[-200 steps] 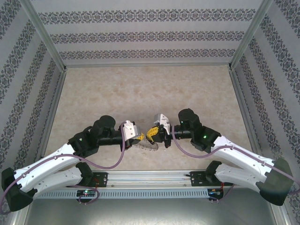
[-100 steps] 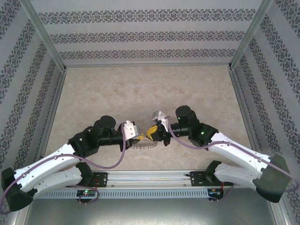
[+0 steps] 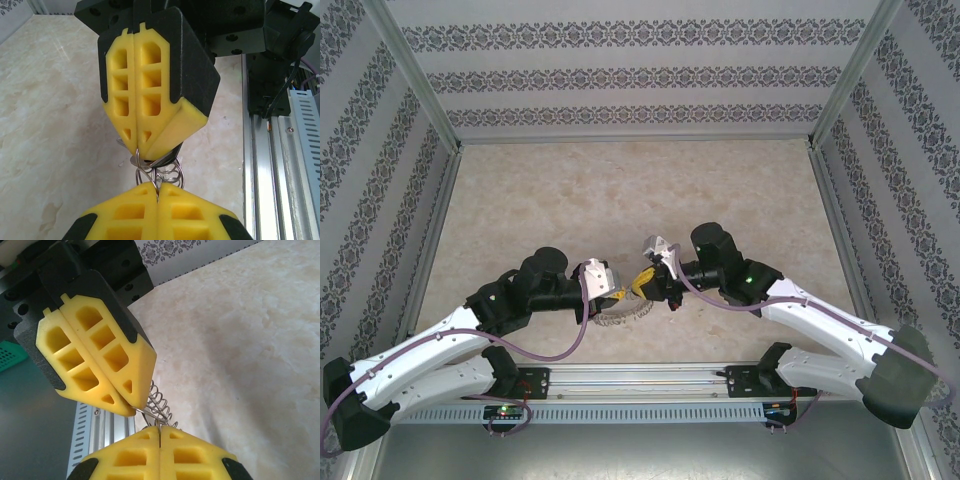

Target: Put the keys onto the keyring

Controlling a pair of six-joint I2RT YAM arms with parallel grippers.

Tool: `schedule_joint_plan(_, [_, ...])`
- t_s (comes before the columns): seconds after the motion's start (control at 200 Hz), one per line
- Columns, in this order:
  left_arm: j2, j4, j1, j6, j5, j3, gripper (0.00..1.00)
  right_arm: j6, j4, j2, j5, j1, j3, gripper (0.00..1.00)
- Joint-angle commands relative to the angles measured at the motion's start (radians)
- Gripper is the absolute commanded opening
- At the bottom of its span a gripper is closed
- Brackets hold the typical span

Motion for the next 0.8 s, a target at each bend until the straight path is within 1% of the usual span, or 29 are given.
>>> schedule_joint_plan(0.0, [-0.016, 0.064, -0.027, 0.027, 0.058, 0.032, 0.0, 0.025, -0.008, 0.009, 0.031, -0.019, 0.022, 0.0])
schedule_joint_plan(0.315, [-0.016, 0.064, -0.027, 0.03, 0.057, 0.037, 0.0, 0.065, 0.022, 0.016, 0.03, -0.019, 0.038, 0.0])
schedule_joint_plan(0.654, [-0.006, 0.066, -0.025, 0.034, 0.055, 0.039, 0.0, 0.119, -0.024, 0.041, 0.073, -0.007, 0.066, 0.0])
schedule_joint_plan(0.794, [0.003, 0.064, -0.027, 0.035, 0.056, 0.044, 0.0, 0.141, -0.024, 0.055, 0.066, -0.005, 0.072, 0.0])
